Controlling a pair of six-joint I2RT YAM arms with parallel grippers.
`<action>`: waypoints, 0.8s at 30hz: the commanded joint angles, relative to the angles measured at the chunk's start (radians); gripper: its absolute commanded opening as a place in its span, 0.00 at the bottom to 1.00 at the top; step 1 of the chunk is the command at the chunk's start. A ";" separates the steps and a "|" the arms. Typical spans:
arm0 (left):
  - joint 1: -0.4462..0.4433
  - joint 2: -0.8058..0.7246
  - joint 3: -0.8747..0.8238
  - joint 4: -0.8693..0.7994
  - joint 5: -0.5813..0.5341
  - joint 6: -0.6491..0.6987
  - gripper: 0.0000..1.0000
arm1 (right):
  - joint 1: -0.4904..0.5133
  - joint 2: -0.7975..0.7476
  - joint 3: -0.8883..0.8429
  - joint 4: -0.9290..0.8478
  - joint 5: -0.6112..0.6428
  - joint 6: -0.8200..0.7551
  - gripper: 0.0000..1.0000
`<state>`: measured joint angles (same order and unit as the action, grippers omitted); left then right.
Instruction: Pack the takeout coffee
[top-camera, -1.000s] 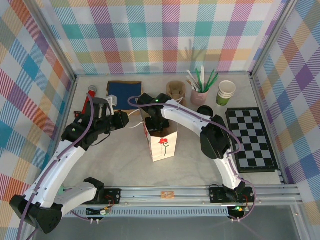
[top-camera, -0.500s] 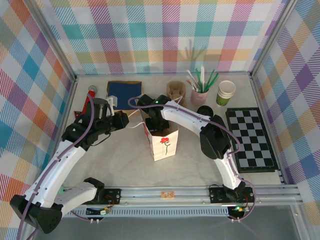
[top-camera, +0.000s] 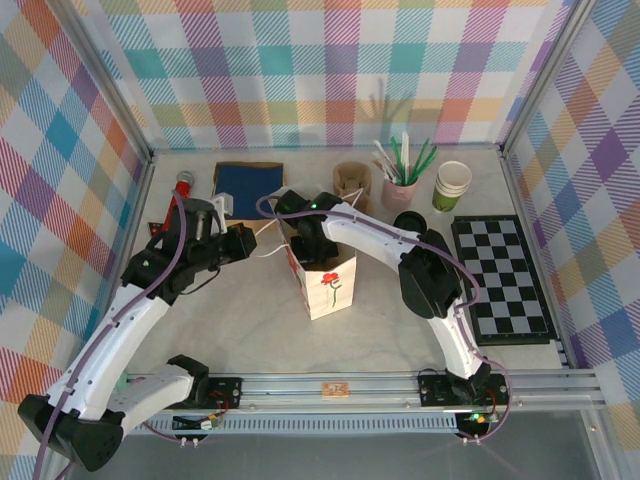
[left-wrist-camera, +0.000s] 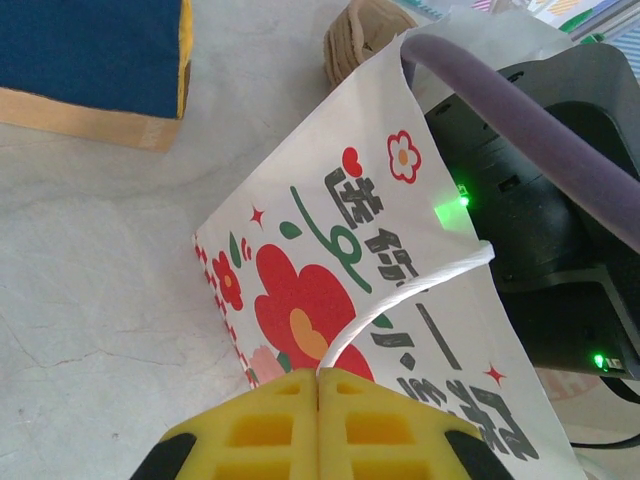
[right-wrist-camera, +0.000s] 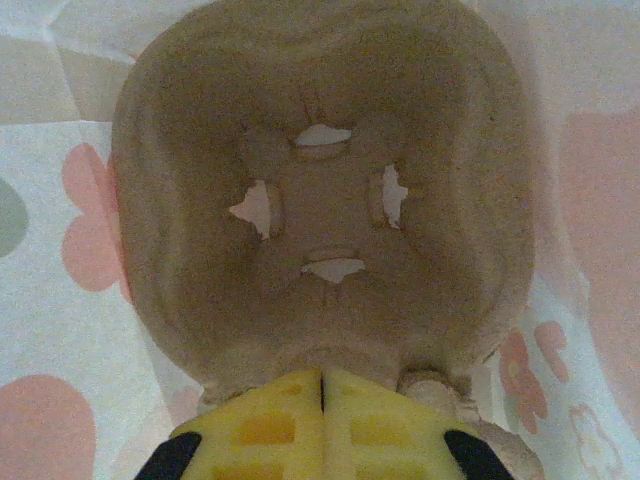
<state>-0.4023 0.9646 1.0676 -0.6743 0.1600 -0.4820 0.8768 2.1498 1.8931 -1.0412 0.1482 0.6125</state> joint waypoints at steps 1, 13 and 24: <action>0.008 -0.022 -0.012 0.016 0.005 0.001 0.06 | -0.007 -0.009 -0.015 0.014 0.004 -0.019 0.00; 0.008 -0.036 -0.012 0.013 0.003 -0.001 0.06 | -0.009 0.026 -0.086 0.086 -0.002 -0.010 0.00; 0.008 -0.050 -0.017 0.010 -0.007 -0.001 0.05 | -0.016 0.055 -0.126 0.128 -0.017 -0.005 0.00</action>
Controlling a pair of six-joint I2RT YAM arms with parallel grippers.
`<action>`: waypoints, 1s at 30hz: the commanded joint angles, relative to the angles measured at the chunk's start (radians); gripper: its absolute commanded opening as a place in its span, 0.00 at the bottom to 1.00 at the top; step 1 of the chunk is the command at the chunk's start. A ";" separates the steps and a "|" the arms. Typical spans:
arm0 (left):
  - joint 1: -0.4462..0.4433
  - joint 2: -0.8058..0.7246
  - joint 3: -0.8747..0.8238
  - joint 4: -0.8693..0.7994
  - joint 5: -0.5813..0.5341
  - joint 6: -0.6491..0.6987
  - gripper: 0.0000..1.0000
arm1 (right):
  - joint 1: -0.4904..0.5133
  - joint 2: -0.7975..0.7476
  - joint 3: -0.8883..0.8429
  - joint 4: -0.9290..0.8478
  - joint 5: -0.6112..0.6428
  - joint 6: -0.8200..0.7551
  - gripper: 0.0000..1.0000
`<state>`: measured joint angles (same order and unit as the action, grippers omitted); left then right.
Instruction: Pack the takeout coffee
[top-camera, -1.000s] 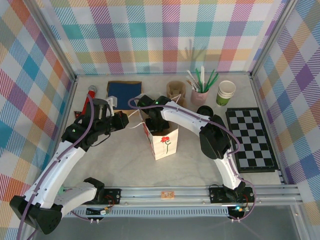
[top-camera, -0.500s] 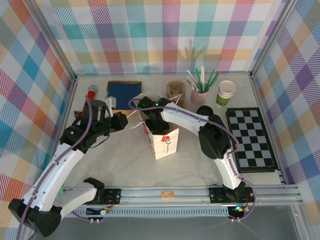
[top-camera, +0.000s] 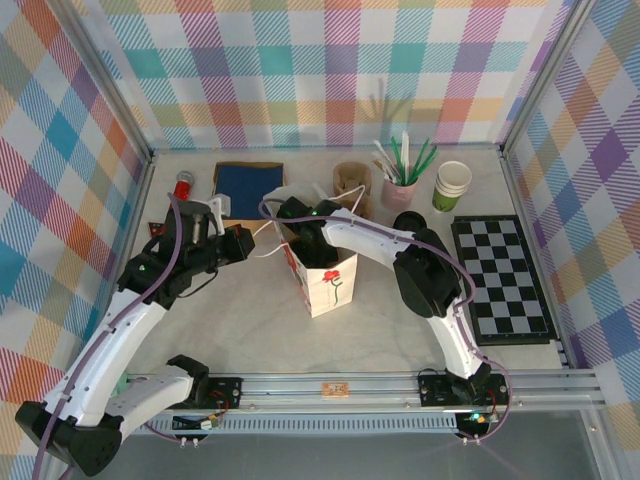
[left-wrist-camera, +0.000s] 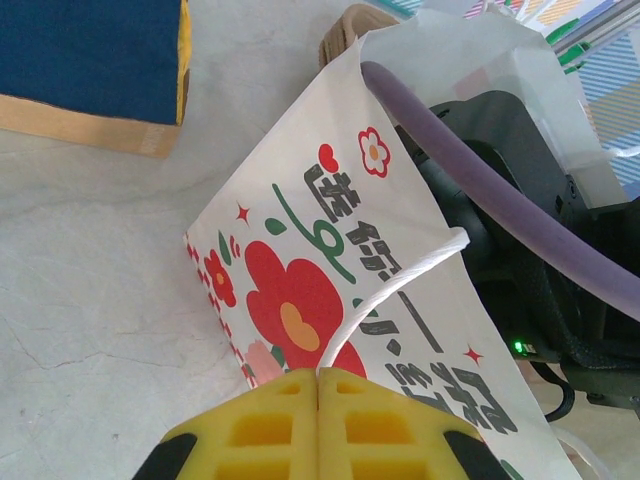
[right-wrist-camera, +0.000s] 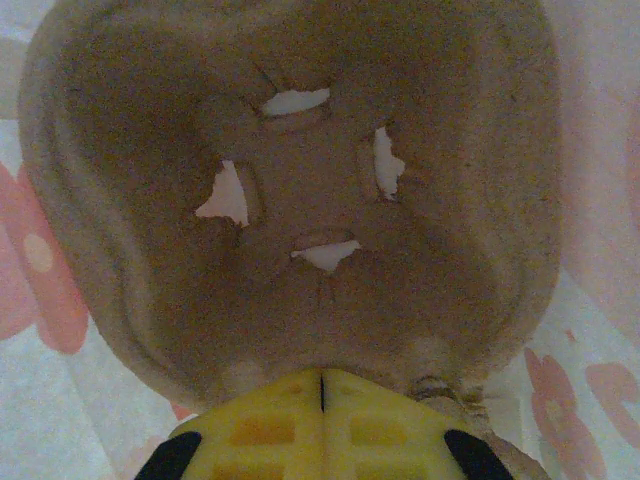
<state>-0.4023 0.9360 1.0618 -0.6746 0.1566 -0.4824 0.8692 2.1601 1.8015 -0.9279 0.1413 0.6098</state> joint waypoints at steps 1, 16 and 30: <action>0.008 -0.023 -0.011 0.010 -0.004 -0.001 0.05 | -0.009 0.046 -0.035 0.017 -0.011 -0.003 0.00; 0.008 -0.040 -0.008 0.002 -0.011 0.002 0.05 | -0.009 0.074 -0.038 0.033 -0.012 -0.003 0.00; 0.008 -0.040 -0.007 0.004 -0.012 0.002 0.05 | -0.012 0.109 -0.040 0.049 -0.025 0.001 0.00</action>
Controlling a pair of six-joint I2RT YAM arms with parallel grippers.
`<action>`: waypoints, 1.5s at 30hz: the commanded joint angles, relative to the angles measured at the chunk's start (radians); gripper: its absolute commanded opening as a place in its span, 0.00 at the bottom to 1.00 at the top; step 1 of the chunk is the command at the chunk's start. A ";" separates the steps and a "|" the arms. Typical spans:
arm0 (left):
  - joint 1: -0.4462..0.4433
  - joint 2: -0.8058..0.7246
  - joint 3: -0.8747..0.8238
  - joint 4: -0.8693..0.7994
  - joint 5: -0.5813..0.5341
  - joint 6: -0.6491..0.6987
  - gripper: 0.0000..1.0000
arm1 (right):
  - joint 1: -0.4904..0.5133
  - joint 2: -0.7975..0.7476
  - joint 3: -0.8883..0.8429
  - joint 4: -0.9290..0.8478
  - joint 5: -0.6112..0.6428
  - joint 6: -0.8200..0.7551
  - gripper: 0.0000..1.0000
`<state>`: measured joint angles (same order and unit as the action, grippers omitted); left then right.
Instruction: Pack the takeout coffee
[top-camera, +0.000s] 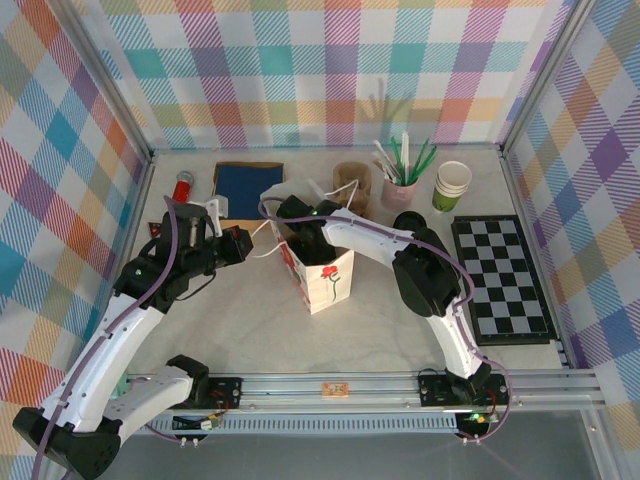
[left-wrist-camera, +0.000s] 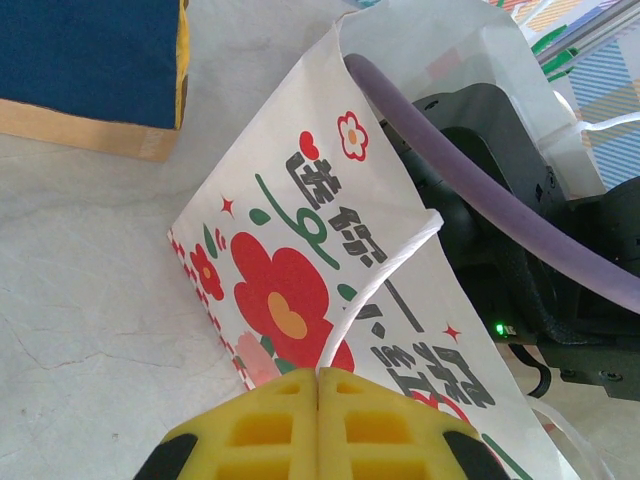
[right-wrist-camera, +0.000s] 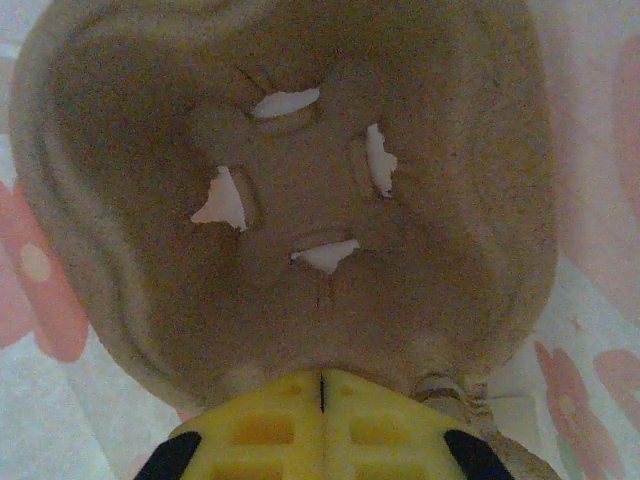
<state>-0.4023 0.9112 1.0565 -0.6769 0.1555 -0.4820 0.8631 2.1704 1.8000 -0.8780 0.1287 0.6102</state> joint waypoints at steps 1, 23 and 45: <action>0.008 -0.015 -0.003 0.008 -0.011 0.002 0.05 | -0.006 0.101 -0.040 0.000 -0.012 0.001 0.00; 0.008 -0.031 0.000 0.003 -0.018 0.000 0.05 | -0.009 0.139 -0.076 0.037 -0.036 0.015 0.00; 0.008 -0.009 0.003 0.014 -0.018 0.000 0.05 | 0.017 -0.085 0.070 -0.146 -0.038 -0.030 0.00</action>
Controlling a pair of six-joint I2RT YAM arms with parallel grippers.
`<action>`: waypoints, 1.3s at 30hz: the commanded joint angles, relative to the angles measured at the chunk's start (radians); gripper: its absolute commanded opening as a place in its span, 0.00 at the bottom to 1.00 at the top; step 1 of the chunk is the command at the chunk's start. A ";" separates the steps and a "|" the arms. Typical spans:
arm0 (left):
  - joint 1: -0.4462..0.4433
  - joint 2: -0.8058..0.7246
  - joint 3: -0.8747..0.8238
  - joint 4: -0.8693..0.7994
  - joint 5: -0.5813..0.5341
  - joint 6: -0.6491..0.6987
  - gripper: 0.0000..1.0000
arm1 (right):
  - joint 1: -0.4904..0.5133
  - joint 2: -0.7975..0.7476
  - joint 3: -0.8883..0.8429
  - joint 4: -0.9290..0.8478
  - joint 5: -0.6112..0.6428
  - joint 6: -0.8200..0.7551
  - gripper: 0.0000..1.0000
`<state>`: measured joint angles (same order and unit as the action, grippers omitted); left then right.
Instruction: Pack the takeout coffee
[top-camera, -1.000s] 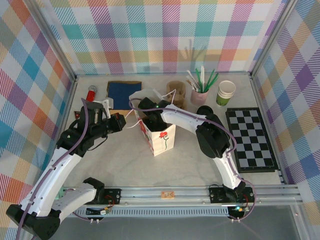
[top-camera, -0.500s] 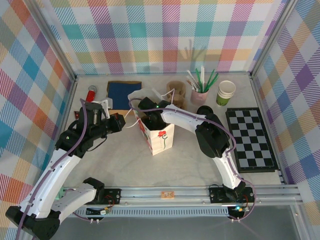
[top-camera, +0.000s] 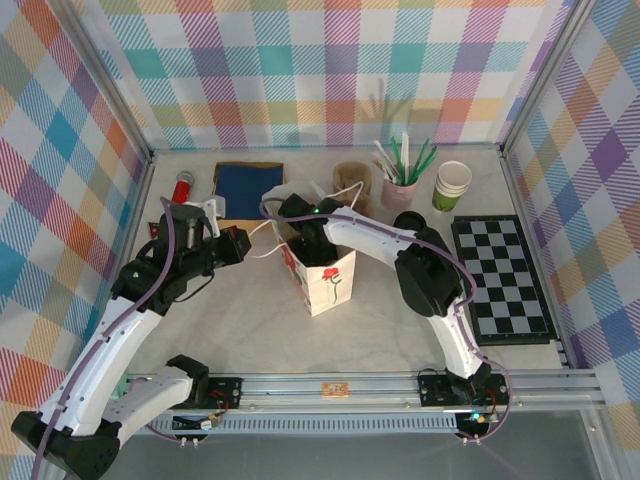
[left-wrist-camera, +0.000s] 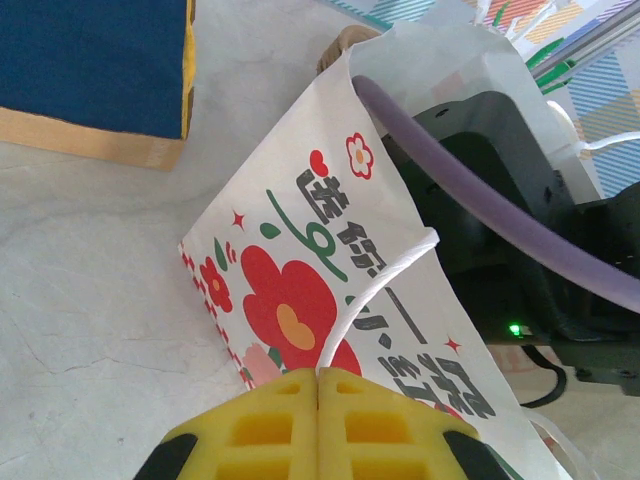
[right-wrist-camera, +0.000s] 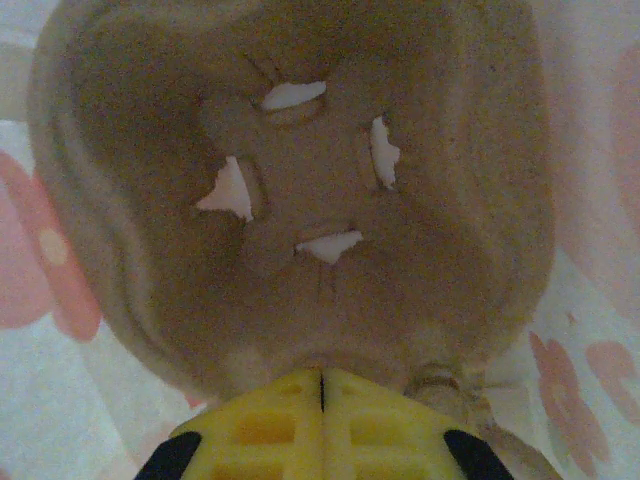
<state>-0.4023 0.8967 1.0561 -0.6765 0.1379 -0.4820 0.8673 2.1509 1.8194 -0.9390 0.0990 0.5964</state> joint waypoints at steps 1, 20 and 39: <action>0.008 0.005 0.004 0.014 0.001 0.000 0.05 | 0.015 -0.073 0.060 -0.096 -0.008 -0.018 0.00; 0.008 0.008 0.019 0.010 -0.008 -0.005 0.13 | 0.056 -0.213 0.217 -0.244 0.009 -0.025 0.46; 0.008 0.022 0.135 -0.044 -0.020 0.027 0.65 | 0.085 -0.368 0.333 -0.294 0.013 -0.064 0.67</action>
<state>-0.4023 0.9154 1.1568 -0.6910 0.1196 -0.4709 0.9485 1.8133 2.1208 -1.2037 0.1143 0.5587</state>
